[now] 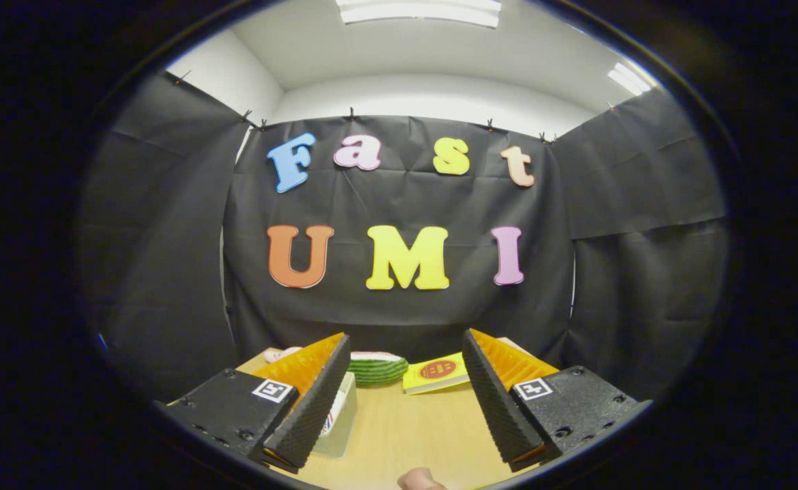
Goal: Open the storage box then place both shoes into the box .Put the left shoe in first, then the right shoe, with the right side of both shoes facing outward in a uniform manner.
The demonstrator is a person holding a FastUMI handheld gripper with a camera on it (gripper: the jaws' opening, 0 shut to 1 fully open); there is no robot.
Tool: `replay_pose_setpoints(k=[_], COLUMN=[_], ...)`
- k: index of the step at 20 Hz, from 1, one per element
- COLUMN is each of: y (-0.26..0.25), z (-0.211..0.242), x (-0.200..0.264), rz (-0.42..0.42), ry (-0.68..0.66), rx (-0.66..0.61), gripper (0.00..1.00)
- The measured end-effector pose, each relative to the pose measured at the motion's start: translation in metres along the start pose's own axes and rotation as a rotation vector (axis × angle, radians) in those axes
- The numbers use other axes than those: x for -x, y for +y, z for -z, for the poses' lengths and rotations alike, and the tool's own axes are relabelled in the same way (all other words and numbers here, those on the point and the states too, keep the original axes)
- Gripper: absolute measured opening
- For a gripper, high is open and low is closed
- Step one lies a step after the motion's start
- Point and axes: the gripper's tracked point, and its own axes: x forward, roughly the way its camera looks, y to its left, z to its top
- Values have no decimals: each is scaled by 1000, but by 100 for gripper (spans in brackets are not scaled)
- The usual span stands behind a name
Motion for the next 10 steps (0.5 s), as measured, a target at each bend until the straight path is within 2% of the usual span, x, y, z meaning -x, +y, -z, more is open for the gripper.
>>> replay_pose_setpoints(k=[5,10], y=[-13,-13], z=[18,18], x=[-15,-16], rz=[64,70], ry=[43,35], rx=[28,40], gripper=[100,100])
